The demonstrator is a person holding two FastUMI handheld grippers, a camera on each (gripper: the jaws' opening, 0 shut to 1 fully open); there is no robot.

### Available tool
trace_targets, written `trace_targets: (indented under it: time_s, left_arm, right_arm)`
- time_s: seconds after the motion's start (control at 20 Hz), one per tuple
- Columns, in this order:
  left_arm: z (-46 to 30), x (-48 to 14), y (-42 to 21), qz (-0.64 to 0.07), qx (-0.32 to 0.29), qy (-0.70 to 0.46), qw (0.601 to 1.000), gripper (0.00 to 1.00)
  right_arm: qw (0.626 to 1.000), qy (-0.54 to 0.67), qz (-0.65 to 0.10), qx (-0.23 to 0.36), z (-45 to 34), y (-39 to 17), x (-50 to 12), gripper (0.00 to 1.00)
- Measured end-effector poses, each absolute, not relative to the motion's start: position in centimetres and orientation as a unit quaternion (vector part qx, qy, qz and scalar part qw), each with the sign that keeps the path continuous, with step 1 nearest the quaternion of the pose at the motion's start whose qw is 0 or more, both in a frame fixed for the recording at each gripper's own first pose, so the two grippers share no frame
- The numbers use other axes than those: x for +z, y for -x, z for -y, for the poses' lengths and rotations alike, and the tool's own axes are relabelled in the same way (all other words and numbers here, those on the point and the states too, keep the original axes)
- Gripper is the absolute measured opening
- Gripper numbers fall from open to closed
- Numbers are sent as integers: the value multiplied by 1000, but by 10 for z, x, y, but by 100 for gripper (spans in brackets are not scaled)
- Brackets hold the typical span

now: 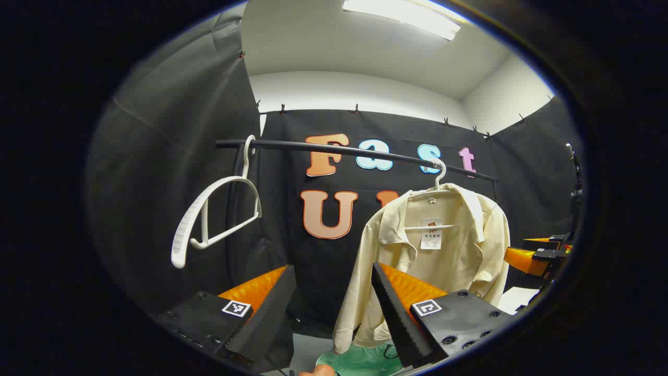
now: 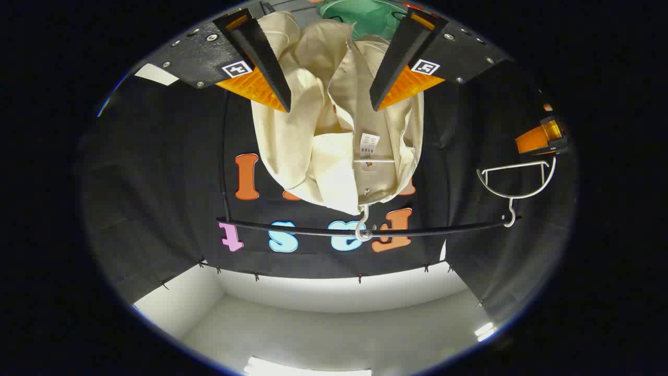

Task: Grasp the clothes on the hanger with both hands and then place them into the laundry hamper below.

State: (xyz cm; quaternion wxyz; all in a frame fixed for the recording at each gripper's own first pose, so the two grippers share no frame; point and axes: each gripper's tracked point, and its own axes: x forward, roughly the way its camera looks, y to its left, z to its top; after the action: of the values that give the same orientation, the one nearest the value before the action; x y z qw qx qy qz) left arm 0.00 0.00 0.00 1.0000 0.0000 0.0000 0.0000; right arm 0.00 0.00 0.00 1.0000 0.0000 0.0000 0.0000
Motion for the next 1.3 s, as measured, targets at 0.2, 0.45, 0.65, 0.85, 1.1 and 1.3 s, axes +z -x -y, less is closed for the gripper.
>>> trace_targets:
  time_s: [0.2, 0.45, 0.65, 0.85, 1.1, 1.3]
  left_arm:
    - [-2, -4, -3, -4, 8, 2, 1000, 100]
    - [-6, -6, -3, -8, 7, 13, 1000, 100]
    - [-3, -10, -7, -11, 6, 10, 1000, 100]
    - [-5, -16, -10, -16, 8, 9, 1000, 96]
    - [-3, -36, -26, -24, -11, 6, 1000, 100]
    - [7, -57, -65, -38, -51, 24, 998, 100]
  right_arm:
    - [1000, -12, -3, -9, 12, 0, -1, 92]
    - [1000, -6, 2, -17, 17, 3, 3, 95]
    - [1000, -4, 4, -10, 11, 6, 1, 95]
    - [1000, 0, 1, -7, 6, 3, -3, 95]
    - [1000, -6, -10, -26, 2, -14, -18, 95]
    - [998, -3, -17, -66, 1, -38, -31, 95]
